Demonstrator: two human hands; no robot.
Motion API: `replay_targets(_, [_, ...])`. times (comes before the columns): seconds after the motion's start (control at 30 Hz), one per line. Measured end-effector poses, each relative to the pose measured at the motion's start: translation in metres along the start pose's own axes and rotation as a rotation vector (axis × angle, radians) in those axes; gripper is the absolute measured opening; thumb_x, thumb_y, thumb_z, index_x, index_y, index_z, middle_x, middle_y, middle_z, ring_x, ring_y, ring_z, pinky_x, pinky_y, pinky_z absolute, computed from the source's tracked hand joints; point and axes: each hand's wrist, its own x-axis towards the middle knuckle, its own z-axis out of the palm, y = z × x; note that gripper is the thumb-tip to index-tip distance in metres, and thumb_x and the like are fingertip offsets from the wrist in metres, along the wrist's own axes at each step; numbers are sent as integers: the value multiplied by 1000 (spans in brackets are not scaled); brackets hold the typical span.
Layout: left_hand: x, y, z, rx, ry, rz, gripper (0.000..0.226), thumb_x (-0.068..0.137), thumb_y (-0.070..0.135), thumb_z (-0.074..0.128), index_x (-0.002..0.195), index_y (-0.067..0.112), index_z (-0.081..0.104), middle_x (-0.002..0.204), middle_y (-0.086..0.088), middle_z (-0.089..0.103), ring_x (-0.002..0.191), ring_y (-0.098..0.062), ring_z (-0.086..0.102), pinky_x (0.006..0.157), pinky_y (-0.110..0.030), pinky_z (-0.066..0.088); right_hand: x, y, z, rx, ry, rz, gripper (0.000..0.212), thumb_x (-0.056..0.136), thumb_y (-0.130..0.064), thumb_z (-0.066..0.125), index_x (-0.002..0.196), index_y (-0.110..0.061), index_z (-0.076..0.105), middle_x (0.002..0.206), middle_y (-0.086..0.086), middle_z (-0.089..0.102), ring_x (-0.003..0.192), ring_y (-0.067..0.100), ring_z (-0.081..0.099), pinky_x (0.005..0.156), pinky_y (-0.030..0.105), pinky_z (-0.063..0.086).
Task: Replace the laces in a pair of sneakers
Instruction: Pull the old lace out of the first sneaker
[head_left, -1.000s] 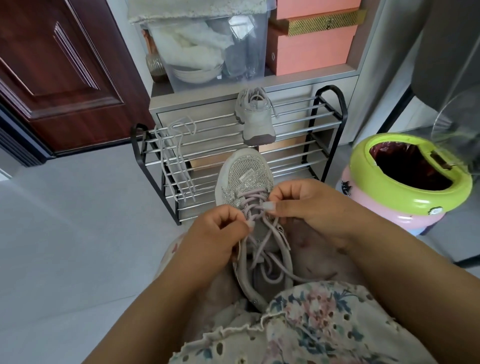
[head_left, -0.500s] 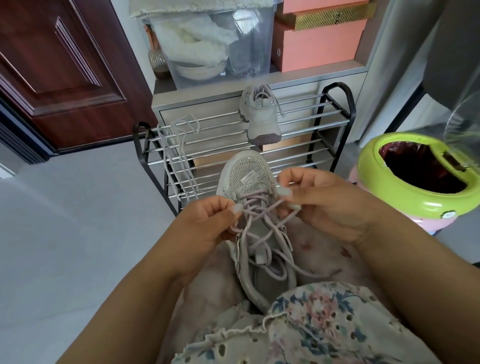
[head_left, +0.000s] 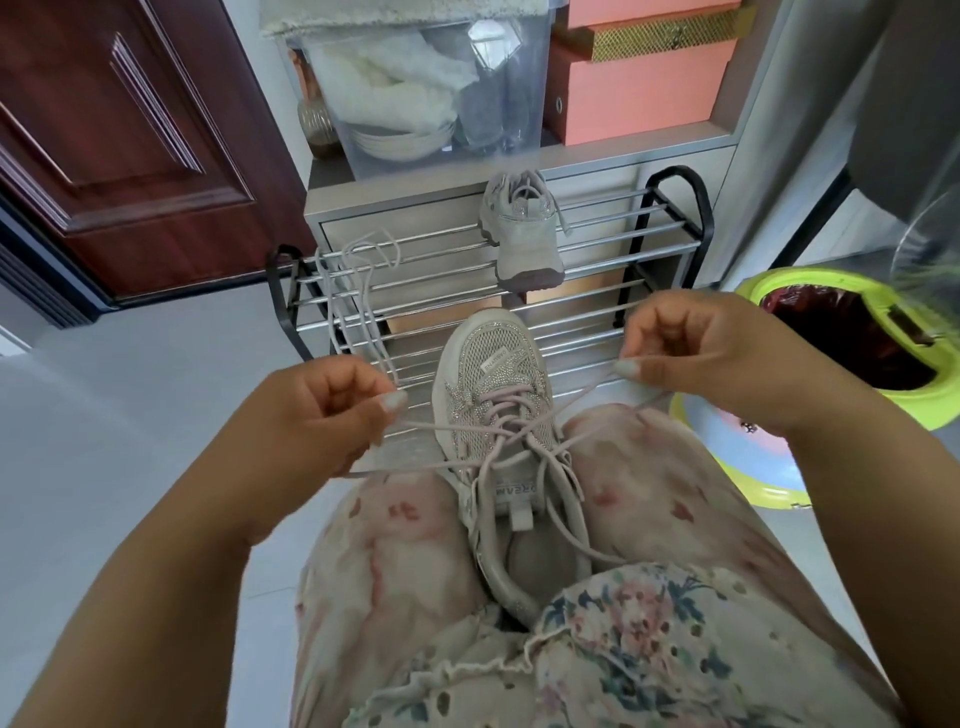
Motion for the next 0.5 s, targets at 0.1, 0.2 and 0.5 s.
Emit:
replay_targets(0.1, [-6, -1, 9, 201, -53, 91, 20, 71, 45, 64, 74, 27, 72, 64, 0, 62, 52, -6, 46, 52, -18, 40, -3, -2, 11, -100, -107, -52, 12, 73, -32, 78, 73, -27, 67, 68, -7, 56, 59, 6, 46, 59, 24, 39])
replay_targets(0.2, [-8, -11, 26, 359, -170, 174, 18, 76, 53, 66, 80, 37, 73, 82, 18, 62, 63, -7, 55, 58, -15, 47, -4, -2, 32, -304, -253, -100, 27, 70, -52, 74, 79, -27, 70, 78, -16, 54, 66, 0, 48, 60, 14, 38])
replay_targets(0.5, [-3, -30, 7, 4, 161, 128, 15, 76, 30, 69, 64, 21, 66, 86, 7, 59, 80, -8, 56, 79, -25, 42, -1, 7, 7, -190, 249, 4, 19, 88, -22, 64, 70, -21, 58, 77, -4, 48, 59, -2, 48, 58, 9, 35])
